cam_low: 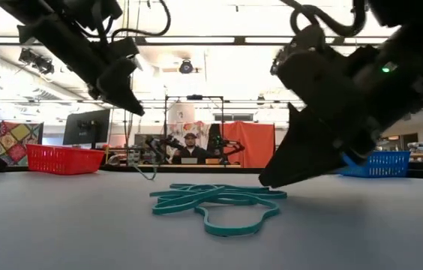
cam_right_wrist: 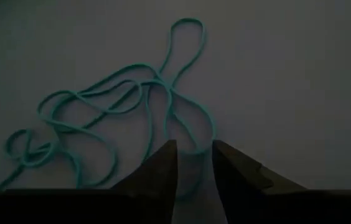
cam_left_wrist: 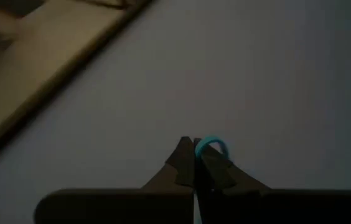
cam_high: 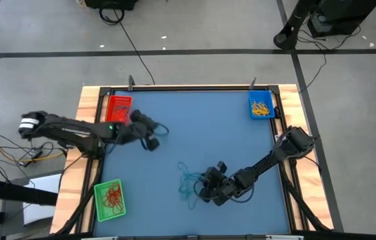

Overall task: Sort rubber bands into baskets
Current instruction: Put the blue rubber band into the red basket

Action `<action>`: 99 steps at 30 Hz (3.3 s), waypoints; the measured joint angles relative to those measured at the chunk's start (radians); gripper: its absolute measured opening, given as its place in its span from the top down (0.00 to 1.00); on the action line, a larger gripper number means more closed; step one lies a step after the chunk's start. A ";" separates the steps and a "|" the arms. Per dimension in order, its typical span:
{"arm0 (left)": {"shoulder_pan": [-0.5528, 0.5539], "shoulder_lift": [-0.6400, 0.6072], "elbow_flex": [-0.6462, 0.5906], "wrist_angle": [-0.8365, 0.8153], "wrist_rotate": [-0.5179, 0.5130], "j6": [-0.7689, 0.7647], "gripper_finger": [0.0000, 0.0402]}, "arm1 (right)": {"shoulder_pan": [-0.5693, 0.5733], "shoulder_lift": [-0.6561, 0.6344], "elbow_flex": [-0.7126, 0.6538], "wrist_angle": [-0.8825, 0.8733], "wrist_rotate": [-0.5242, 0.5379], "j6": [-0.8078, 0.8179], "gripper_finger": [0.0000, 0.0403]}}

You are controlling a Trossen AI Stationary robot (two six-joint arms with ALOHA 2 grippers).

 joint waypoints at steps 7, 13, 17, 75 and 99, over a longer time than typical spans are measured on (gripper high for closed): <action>0.262 -0.176 0.000 -0.163 -0.016 0.037 1.00 | 0.036 0.000 -0.016 0.004 -0.011 0.123 0.72; 0.508 -0.254 0.021 -0.281 -0.002 0.083 1.00 | 0.072 0.000 -0.016 0.008 -0.004 0.174 0.73; 0.639 -0.254 0.039 -0.341 0.000 0.112 1.00 | 0.093 0.000 -0.016 0.003 0.037 0.174 0.73; 0.857 -0.141 0.020 -0.520 -0.028 0.011 0.54 | 0.085 0.000 -0.016 0.037 0.026 0.002 0.73; 0.840 -0.155 0.020 -0.500 0.178 -0.139 0.52 | 0.020 0.000 -0.016 0.095 -0.051 -0.354 0.72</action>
